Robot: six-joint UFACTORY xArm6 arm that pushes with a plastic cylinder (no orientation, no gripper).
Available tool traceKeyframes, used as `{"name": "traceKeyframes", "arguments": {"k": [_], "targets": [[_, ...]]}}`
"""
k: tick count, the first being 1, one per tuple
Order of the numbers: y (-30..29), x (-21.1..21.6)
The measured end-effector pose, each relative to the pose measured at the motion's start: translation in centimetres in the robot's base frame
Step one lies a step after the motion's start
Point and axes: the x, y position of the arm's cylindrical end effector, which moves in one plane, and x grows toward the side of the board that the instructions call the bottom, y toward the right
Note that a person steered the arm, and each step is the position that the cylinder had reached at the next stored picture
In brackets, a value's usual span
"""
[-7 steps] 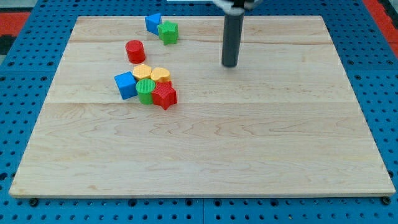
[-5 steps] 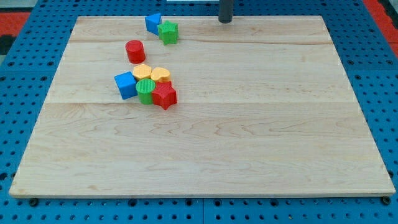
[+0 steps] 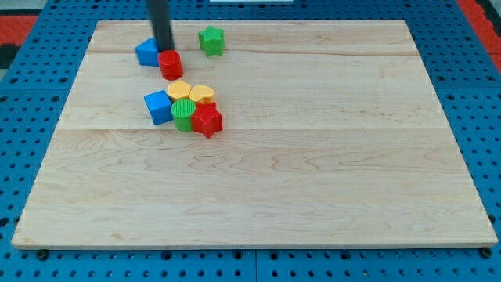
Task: Push the blue triangle to the group of blocks
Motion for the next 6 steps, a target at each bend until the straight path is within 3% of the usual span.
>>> {"name": "traceKeyframes", "arguments": {"k": [2,4,6], "targets": [[-3.4,-0.9],[-6.7,7.3],[-9.2,10.1]]}}
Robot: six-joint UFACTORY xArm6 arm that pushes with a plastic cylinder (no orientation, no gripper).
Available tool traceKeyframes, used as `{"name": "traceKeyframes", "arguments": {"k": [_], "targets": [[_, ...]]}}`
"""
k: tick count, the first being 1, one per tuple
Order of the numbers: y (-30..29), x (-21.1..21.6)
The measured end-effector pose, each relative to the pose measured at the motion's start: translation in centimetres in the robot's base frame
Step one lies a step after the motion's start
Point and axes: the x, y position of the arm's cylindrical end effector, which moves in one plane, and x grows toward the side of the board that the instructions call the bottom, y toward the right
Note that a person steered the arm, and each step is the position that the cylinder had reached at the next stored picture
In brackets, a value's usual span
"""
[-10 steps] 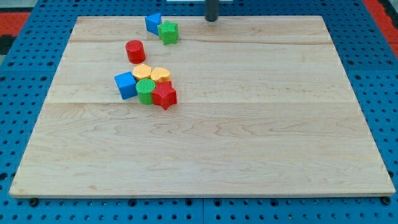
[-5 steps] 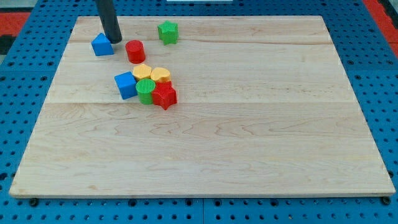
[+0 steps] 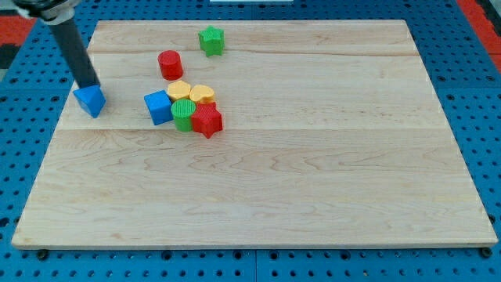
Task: Push the blue triangle to the group of blocks
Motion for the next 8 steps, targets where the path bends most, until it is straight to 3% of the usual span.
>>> {"name": "traceKeyframes", "arguments": {"k": [4,6,8], "targets": [[3.4,10.7],[4.6,18.2],[5.7,16.3]]}}
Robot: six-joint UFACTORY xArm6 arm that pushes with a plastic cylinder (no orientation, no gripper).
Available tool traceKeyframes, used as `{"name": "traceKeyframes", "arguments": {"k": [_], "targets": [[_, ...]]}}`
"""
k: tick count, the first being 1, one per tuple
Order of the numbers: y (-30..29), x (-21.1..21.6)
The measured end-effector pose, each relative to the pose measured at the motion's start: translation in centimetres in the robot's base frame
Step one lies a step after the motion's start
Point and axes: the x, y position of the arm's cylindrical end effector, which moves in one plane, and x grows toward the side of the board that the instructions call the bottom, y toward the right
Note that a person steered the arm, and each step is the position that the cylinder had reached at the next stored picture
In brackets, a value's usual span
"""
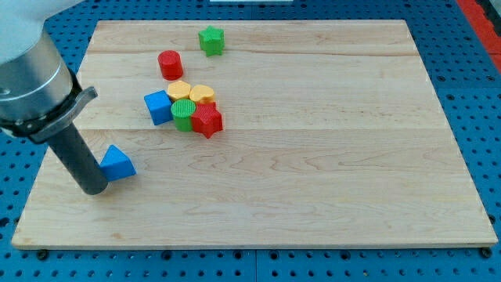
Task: Push the blue triangle to the group of blocks
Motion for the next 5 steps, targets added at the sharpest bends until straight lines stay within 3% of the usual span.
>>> {"name": "traceKeyframes", "arguments": {"k": [2,5], "targets": [[1.5,-0.8],[2.9,-5.5]]}}
